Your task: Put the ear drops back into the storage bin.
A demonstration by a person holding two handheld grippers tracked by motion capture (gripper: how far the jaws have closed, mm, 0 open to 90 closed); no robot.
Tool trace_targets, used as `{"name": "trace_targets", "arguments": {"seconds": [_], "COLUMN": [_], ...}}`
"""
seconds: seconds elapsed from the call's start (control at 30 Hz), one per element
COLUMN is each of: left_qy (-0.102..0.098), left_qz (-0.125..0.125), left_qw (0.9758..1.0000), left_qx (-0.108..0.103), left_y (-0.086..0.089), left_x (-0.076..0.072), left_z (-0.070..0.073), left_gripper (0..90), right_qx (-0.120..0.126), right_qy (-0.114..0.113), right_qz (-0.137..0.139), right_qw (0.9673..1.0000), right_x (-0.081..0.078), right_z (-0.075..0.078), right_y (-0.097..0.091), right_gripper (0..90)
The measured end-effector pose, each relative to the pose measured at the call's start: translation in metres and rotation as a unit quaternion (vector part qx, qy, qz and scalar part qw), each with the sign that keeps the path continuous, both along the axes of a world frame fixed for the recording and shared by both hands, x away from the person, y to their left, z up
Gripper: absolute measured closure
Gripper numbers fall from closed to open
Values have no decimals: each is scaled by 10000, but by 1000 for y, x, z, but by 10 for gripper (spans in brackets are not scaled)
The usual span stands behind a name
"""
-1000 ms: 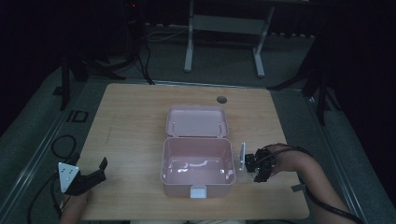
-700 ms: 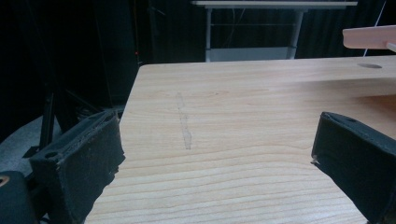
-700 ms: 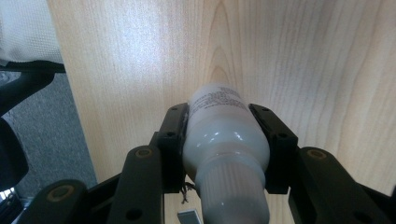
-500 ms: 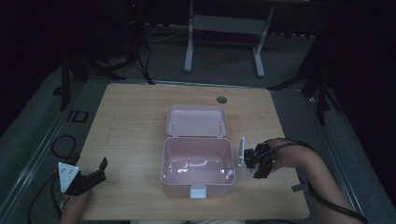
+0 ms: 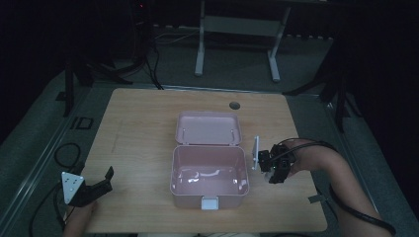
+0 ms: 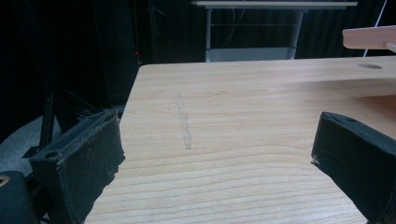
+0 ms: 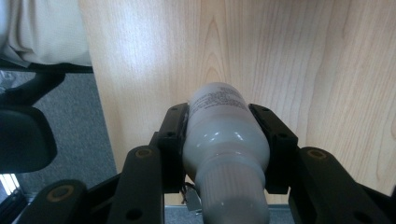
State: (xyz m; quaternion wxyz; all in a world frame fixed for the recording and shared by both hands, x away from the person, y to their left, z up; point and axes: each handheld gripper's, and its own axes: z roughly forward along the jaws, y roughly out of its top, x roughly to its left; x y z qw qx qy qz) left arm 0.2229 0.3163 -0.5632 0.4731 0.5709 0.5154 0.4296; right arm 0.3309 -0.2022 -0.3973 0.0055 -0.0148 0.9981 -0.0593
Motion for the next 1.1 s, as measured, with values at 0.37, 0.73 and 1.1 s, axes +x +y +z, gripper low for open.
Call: {"name": "trace_targets", "arguments": {"seconds": [0.37, 0.73, 1.1], "left_qy": [-6, -1, 3], "left_qz": [1, 1, 1], "left_qw": [10000, 10000, 10000], "left_qx": [-5, -2, -2], "left_y": [0, 0, 0], "left_x": [0, 0, 0], "left_z": [0, 0, 0], "left_gripper": [20, 20, 20], "right_qx": [-9, 73, 79], "right_qy": [-92, -145, -171], "right_qz": [19, 22, 173], "right_qw": [10000, 9999, 9997], "right_x": [3, 2, -1], "right_z": [19, 34, 36], "right_y": [14, 35, 60], "right_gripper": [596, 596, 596]}}
